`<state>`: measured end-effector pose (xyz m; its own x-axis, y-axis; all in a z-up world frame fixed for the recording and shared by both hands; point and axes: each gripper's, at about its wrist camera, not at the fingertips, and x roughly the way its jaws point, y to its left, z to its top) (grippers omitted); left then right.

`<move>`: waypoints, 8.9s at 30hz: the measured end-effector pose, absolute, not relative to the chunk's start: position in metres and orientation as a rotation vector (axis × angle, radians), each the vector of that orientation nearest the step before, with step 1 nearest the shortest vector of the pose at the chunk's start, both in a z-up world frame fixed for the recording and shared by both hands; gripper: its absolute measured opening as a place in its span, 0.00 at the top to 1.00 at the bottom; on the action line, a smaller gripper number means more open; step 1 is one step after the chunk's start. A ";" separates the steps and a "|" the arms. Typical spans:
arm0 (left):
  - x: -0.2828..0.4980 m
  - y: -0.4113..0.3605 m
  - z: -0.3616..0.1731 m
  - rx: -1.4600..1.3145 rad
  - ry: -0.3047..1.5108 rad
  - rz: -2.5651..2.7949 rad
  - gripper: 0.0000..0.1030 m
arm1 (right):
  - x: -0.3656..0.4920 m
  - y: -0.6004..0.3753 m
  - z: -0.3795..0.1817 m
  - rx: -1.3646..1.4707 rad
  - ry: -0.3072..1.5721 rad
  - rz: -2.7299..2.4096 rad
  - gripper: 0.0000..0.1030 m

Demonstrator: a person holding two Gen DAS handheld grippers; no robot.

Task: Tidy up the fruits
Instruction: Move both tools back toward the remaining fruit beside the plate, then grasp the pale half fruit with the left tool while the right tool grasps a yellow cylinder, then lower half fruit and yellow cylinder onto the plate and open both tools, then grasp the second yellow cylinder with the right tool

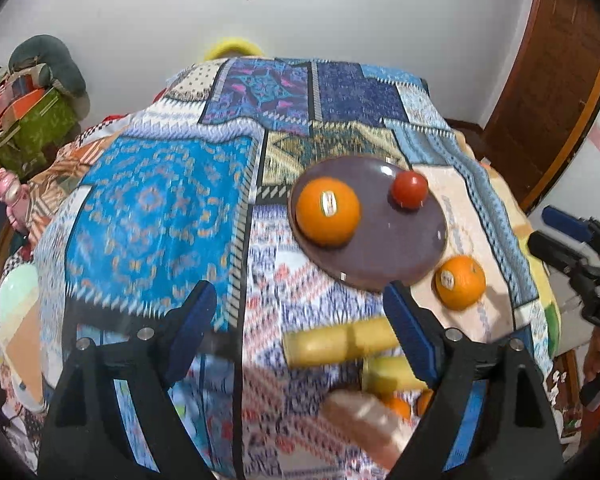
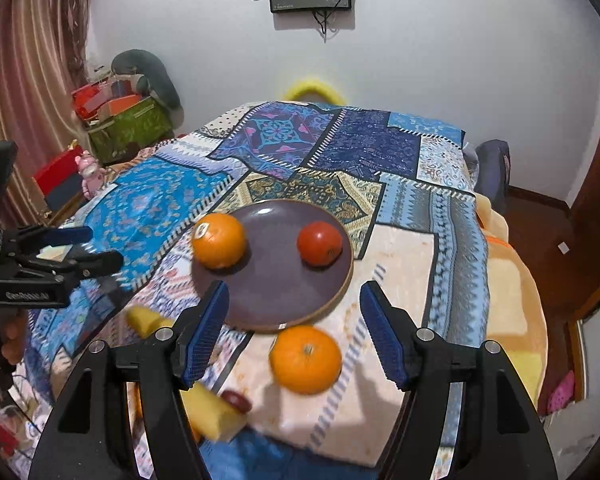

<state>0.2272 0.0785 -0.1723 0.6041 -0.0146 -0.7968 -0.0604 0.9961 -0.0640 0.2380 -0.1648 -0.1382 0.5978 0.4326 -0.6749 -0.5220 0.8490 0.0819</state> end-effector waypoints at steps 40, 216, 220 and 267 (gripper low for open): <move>0.140 0.069 -0.240 -0.185 1.039 0.001 0.32 | 0.193 -0.096 -0.230 -0.323 0.994 0.747 0.34; 0.217 0.104 -0.211 -0.065 0.950 0.025 0.51 | 0.229 -0.084 -0.201 -0.301 0.885 0.759 0.46; 0.212 0.117 -0.233 -0.084 1.006 0.057 0.51 | 0.227 -0.082 -0.218 -0.294 0.928 0.754 0.46; 0.208 0.087 -0.234 -0.108 1.008 -0.029 0.46 | 0.240 -0.061 -0.237 -0.440 1.006 0.857 0.51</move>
